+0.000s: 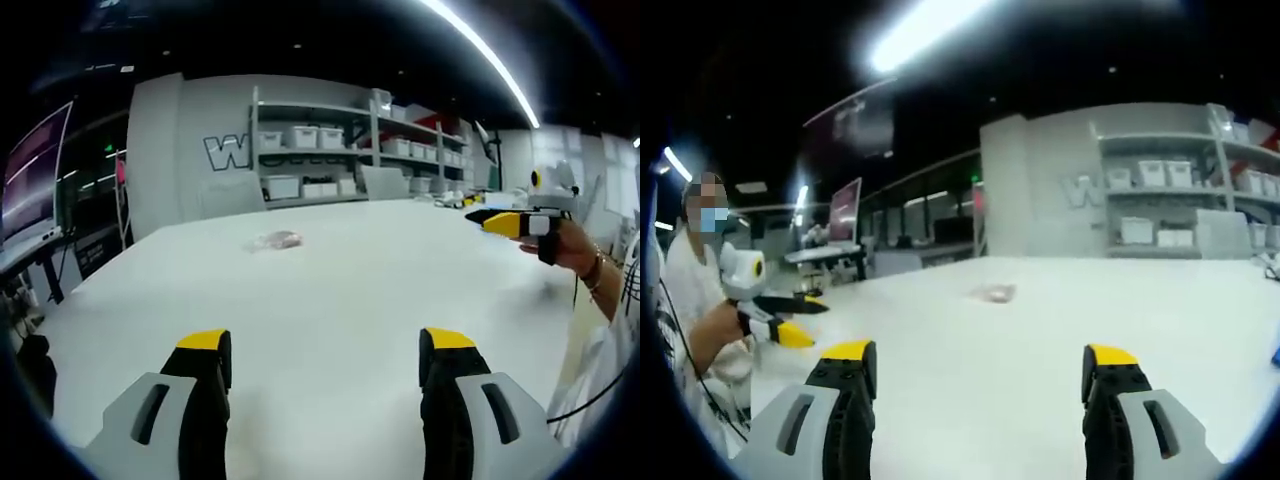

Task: Open the resealable bag by pulling the two sides of the seal apart until the entire bag opening is separated and visibly accessible.

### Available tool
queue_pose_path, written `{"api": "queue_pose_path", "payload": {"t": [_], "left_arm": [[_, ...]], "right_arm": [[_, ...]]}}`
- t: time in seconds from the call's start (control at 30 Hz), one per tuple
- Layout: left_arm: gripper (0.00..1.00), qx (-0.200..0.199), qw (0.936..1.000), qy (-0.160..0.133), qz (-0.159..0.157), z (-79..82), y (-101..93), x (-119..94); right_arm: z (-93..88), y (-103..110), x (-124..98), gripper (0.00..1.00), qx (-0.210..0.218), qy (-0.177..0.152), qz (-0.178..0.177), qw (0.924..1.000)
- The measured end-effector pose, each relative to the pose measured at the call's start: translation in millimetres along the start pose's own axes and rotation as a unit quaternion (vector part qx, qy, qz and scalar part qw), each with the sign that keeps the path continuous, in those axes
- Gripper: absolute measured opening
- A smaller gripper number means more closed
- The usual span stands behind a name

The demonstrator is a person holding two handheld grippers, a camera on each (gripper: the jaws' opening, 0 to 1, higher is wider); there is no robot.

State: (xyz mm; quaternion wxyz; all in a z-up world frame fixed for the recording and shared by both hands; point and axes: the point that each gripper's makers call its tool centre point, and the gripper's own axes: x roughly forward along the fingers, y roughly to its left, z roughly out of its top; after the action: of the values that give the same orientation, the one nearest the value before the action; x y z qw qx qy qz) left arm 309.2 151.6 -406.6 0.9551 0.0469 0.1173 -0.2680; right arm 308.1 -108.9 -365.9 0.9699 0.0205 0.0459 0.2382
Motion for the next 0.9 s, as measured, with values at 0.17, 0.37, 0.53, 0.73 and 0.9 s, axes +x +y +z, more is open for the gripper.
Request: {"api": "queue_pose_path", "payload": {"t": [0.17,0.37,0.53,0.73,0.9], "left_arm": [[0.76,0.0,1.0,-0.001,0.002,0.4,1.5,-1.2],[0.76,0.001,1.0,-0.002,0.001,1.3,1.2,-1.3],[0.76,0.001,1.0,-0.004,0.001,2.5,1.5,-1.9],[0.76,0.002,1.0,-0.006,0.002,3.5,2.9,-3.6],[0.76,0.002,1.0,-0.008,0.004,5.2,4.5,-4.7]], "right_arm": [[1.2,1.5,3.6,0.85,-0.001,0.001,0.002,1.0],[1.8,5.2,8.5,0.85,-0.008,0.006,0.008,0.9999],[3.1,6.9,12.9,0.85,-0.014,0.01,0.013,0.9998],[1.4,6.2,17.9,0.85,-0.014,0.015,0.014,0.9997],[1.6,8.6,23.9,0.84,-0.02,0.019,0.018,0.9994]]}}
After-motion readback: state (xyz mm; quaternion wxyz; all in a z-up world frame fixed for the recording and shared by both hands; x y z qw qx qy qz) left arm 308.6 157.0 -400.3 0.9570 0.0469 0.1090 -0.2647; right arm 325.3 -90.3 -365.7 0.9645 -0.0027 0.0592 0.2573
